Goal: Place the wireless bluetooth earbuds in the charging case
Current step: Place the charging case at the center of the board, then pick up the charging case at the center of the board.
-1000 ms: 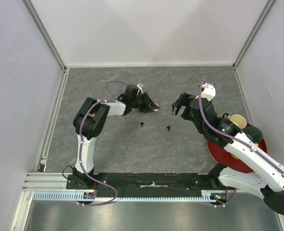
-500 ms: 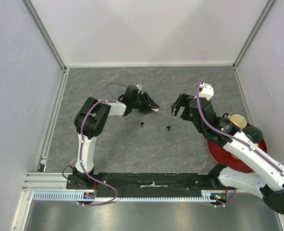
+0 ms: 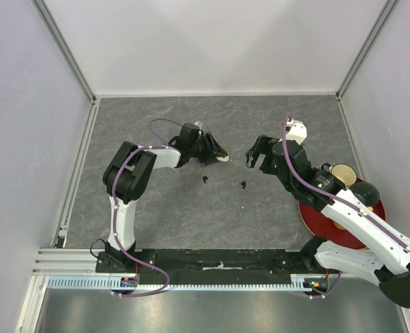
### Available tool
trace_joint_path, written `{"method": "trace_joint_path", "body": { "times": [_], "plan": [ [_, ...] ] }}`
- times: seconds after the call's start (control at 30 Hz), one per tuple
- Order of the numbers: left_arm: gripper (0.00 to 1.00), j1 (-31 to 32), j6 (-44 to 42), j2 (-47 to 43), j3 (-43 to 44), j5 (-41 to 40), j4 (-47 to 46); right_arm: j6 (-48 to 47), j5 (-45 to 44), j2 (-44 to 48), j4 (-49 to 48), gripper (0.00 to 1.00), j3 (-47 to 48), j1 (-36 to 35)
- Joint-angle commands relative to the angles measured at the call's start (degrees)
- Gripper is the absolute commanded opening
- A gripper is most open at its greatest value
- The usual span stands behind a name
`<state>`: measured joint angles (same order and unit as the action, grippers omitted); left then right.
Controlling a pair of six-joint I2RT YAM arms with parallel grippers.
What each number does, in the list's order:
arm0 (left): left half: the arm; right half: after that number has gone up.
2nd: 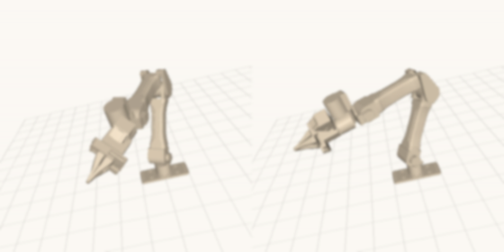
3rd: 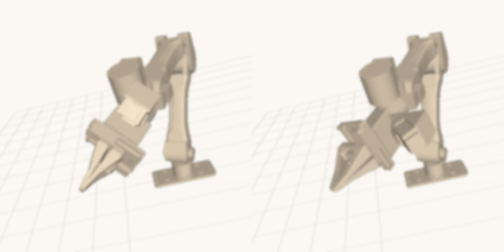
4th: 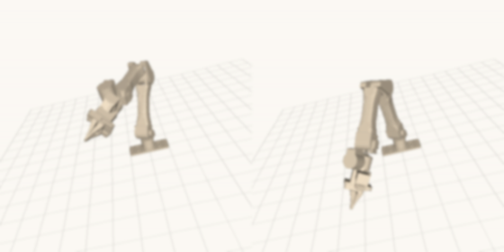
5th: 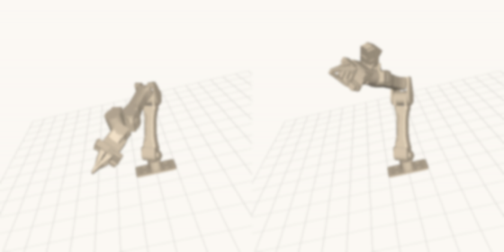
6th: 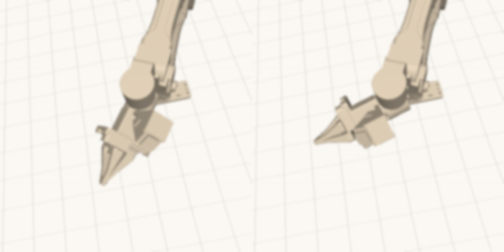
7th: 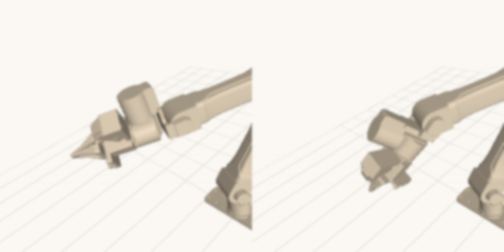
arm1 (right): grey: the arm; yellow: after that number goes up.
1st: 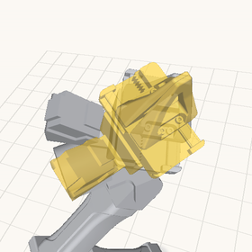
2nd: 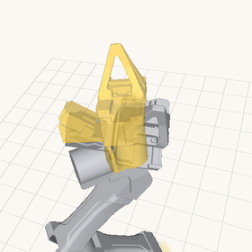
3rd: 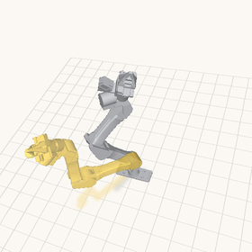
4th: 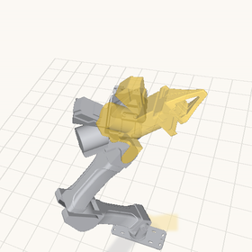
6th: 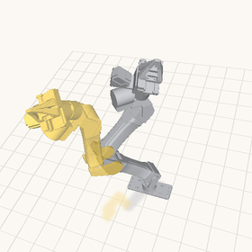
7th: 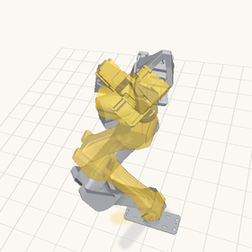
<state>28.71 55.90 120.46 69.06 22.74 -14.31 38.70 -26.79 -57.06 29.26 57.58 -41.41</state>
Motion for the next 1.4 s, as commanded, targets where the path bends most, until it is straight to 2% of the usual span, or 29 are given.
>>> {"method": "trace_joint_path", "body": {
  "times": [0.0, 0.23, 0.37, 0.47, 0.53, 0.67, 0.7, 0.73, 0.83, 0.87, 0.97, 1.13, 1.23, 1.27, 1.37],
  "plan": [
    [0.57, -0.14, -6.49, -3.83, -1.29, -7.35, 7.62, -0.9, 0.42, 0.1, -0.16, 0.98, 1.83, 0.28],
    [0.57, -0.15, -12.21, -10.5, -1.12, -13.6, 12.01, -1.08, 0.95, -0.16, -0.25, 0.98, 1.66, 0.28],
    [0.58, -0.14, -16.34, -17.87, -1.99, -17.98, 13.95, -1.08, 1.21, -0.6, -0.25, 0.98, 1.66, 0.28],
    [0.58, -0.14, -21.69, -22.89, -3.58, -22.54, 18.24, -1.17, 1.21, -0.86, -0.34, 0.98, 1.48, 0.28],
    [0.58, -0.14, -28.89, -27.81, -4.71, -24.76, 20.01, -1.43, 1.38, -0.78, -0.43, 0.98, 1.22, 0.28],
    [0.58, -0.67, -45.49, -34.76, -5.16, -23.27, 30.62, -2.22, 1.39, -0.77, -1.04, 0.98, 0.69, 0.28],
    [0.59, -0.76, -53.62, -37.03, -5.77, -23.01, 32.39, -2.4, 1.21, -0.77, -1.13, 0.98, 0.52, 0.28],
    [0.59, -0.76, -57.79, -38.1, -6.04, -23.01, 33.8, -2.57, 1.3, -0.77, -1.3, 0.98, 0.34, 0.28],
    [0.64, -1.99, -71.95, -40.65, -6.3, -21.08, 40.13, -3.28, 2.52, -1.3, -1.75, 0.98, 0.51, 0.36],
    [0.64, -3.73, -77.64, -41.01, -6.3, -19.42, 41.45, -4.06, 3.05, -1.56, -1.83, 0.98, 0.86, 0.45],
    [0.64, -9.26, -86.89, -41.36, -5.87, -14.06, 48.13, -5.64, 5.16, -2.36, -1.75, 0.98, 1.92, 0.36],
    [0.64, -16.83, -96.32, -41.45, -6.74, -12.55, 59.79, -6.88, 7.71, -3.32, -1.22, 0.98, 3.06, 0.36],
    [0.64, -22.72, -98.96, -40.57, -7.27, -7.12, 65.43, -7.23, 8.15, -3.5, -0.69, 0.98, 3.24, 0.36],
    [0.64, -25.6, -100.88, -39.88, -7.7, -3.01, 66.76, -7.23, 8.15, -3.5, -0.6, 0.98, 3.15, 0.36],
    [0.64, -27.04, -102.74, -37.59, -9.2, -0.33, 68.81, -7.41, 7.98, -3.76, -0.6, 0.98, 3.06, 0.45]
  ]
}}
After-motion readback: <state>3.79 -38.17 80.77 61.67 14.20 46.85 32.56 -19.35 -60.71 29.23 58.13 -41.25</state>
